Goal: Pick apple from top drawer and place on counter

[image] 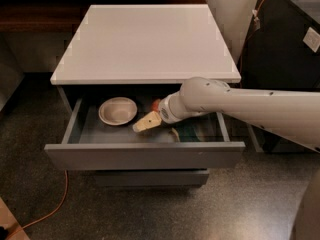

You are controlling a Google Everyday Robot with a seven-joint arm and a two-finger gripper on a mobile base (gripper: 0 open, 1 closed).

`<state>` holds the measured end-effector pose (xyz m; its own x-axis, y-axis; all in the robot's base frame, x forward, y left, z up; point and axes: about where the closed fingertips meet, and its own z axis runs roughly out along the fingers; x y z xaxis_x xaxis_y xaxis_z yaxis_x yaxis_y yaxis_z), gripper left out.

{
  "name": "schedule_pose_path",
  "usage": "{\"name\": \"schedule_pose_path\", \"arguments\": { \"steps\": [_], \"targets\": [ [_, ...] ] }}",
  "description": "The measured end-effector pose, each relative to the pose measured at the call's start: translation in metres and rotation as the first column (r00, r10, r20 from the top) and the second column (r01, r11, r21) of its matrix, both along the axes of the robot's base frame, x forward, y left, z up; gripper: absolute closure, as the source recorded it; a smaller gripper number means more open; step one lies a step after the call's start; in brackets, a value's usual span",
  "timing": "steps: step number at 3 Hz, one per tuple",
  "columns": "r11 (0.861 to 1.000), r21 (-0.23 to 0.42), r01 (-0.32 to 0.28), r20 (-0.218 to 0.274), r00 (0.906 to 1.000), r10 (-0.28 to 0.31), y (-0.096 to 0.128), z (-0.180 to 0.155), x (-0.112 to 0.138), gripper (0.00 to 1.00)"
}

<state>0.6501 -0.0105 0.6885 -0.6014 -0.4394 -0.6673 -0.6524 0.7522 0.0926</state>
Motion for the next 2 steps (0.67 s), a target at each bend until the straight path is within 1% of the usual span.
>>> {"name": "schedule_pose_path", "arguments": {
  "steps": [1, 2],
  "targets": [
    [0.999, -0.015, 0.039, 0.021, 0.9990, -0.039, -0.006, 0.000, 0.021, 0.00],
    [0.999, -0.023, 0.042, 0.027, 0.9988, -0.042, -0.009, 0.000, 0.037, 0.00]
  ]
}}
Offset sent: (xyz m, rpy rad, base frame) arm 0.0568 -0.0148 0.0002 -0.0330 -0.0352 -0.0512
